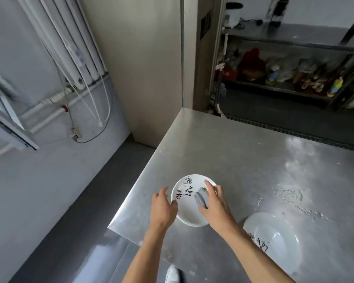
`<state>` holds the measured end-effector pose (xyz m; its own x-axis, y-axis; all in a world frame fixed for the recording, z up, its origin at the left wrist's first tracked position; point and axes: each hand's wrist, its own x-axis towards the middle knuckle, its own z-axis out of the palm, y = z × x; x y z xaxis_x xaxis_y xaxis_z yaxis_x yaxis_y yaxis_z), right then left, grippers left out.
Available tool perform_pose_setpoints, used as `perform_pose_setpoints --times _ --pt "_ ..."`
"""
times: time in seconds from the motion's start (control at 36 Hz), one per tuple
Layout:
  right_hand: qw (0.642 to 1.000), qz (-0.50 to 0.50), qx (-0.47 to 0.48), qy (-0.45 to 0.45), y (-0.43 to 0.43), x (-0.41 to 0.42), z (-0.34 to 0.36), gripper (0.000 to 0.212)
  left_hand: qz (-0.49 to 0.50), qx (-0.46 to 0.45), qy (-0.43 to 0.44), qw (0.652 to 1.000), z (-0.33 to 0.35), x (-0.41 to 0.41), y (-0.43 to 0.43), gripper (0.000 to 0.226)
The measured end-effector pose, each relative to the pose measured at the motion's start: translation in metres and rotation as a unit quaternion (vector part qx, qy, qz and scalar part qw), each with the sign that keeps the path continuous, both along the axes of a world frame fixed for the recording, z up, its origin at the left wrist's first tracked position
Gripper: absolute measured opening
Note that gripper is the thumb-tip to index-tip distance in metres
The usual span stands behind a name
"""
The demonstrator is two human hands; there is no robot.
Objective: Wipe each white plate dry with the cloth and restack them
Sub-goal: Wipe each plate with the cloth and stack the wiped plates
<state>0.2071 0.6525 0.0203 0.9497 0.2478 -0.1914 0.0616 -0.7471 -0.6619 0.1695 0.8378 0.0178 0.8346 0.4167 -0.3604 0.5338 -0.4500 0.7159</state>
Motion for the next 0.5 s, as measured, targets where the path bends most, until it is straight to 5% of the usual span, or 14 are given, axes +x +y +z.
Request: perform_pose_setpoints --times 0.22,0.5 --pt "0.984 -0.056 -0.160 -0.053 -0.003 -0.004 -0.008 0.049 -0.020 -0.043 0.015 0.999 -0.010 -0.002 0.001 0.040" --pt "0.994 -0.074 -0.074 0.028 -0.003 -0.004 -0.013 0.046 0.052 -0.110 -0.004 0.993 -0.014 0.002 0.002 0.039"
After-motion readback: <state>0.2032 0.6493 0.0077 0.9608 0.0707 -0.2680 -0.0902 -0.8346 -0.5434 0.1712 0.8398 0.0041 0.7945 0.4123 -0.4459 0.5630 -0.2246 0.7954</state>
